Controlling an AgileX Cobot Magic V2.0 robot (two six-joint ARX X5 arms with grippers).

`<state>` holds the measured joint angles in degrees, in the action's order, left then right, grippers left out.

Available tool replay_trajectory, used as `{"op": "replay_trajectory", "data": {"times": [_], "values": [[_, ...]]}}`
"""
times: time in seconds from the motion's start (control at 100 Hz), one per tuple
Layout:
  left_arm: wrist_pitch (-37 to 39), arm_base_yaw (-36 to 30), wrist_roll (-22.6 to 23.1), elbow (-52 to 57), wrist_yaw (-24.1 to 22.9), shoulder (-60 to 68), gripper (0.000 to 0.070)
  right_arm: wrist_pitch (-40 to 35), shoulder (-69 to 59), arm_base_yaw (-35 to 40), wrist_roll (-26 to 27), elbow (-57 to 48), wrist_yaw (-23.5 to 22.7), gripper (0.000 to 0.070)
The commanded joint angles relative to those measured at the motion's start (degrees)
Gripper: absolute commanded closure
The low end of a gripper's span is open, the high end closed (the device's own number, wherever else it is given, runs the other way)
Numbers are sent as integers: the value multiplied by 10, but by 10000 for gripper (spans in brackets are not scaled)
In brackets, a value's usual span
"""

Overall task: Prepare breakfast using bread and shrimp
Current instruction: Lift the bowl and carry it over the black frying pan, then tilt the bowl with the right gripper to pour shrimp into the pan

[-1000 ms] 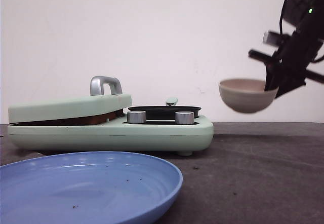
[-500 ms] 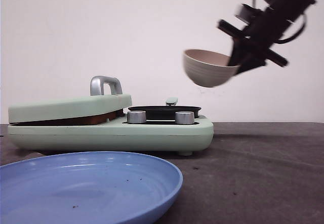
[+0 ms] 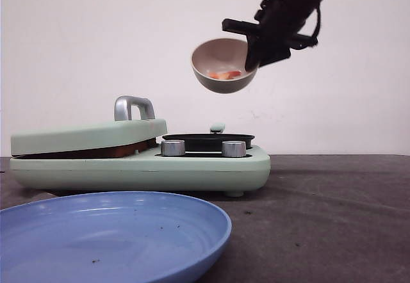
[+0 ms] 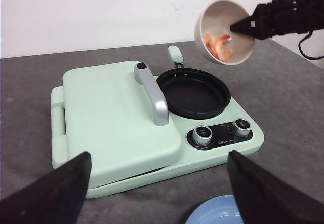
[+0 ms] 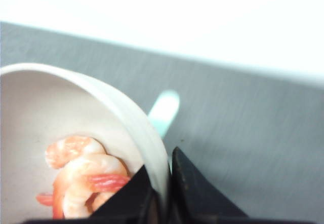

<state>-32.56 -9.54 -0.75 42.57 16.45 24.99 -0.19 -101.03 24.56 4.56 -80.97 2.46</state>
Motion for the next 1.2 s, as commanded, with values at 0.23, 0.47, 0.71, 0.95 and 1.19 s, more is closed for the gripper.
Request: {"op": "replay_trajectory", "data": {"times": [0.23, 0.47, 0.71, 0.95, 1.19], "values": [[8, -1, 13, 1, -1, 0, 231, 96, -5, 61, -275, -15, 152, 700], [9, -1, 21, 1, 1, 0, 231, 149, -11, 93, -456, -15, 206, 700], [9, -1, 30, 1, 1, 0, 231, 191, -31, 102, -529, -15, 220, 700], [9, -1, 32, 1, 1, 0, 231, 239, -69, 102, -588, -15, 221, 700], [9, -1, 38, 1, 1, 0, 231, 259, -81, 103, -595, -15, 236, 700]]}}
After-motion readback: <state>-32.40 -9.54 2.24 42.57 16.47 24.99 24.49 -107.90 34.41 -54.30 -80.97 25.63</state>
